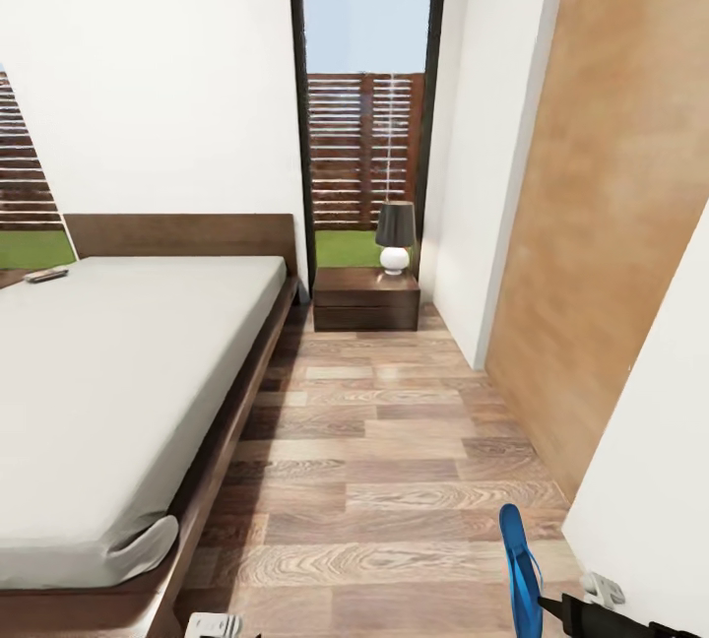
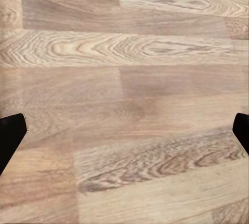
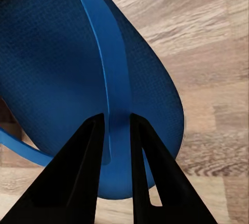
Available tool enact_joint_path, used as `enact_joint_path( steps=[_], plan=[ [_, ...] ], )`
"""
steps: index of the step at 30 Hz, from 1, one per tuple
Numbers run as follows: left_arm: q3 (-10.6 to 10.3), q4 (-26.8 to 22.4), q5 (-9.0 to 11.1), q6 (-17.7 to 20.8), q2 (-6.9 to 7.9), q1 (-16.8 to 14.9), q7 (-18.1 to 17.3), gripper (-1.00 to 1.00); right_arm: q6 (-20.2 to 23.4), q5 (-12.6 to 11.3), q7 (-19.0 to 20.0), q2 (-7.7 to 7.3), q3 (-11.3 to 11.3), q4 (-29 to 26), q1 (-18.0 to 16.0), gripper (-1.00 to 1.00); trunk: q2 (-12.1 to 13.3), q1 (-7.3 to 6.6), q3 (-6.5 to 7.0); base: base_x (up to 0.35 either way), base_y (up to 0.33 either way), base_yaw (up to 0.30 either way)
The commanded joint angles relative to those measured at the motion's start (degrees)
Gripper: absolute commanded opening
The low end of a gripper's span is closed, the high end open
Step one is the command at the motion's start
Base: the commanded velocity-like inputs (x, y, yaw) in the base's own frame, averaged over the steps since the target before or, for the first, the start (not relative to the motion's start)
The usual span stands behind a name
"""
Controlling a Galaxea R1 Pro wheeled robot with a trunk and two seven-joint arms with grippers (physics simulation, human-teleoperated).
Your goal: In the bedroom, move the book from the bed onto either nightstand, and place the two sandals side by side next to the bed.
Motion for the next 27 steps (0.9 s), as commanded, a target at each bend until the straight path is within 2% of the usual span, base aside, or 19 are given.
enact_joint_path(
  steps=[1, 27],
  plan=[
    [0.2, -0.1, -0.1, 0.4, -0.04, 0.0, -0.4, 1.0, 0.6, -0.6, 0.1, -0.03, 0.2, -0.1, 0.0, -1.0, 0.0, -0.01, -0.06, 0.027, 0.0, 0.189],
    [0.2, -0.1, -0.1, 0.4, -0.04, 0.0, -0.4, 1.0, 0.6, -0.6, 0.1, -0.07, 0.2, -0.1, 0.0, -1.0, 0.0, -0.01, -0.06, 0.002, 0.0, 0.285]
  ],
)
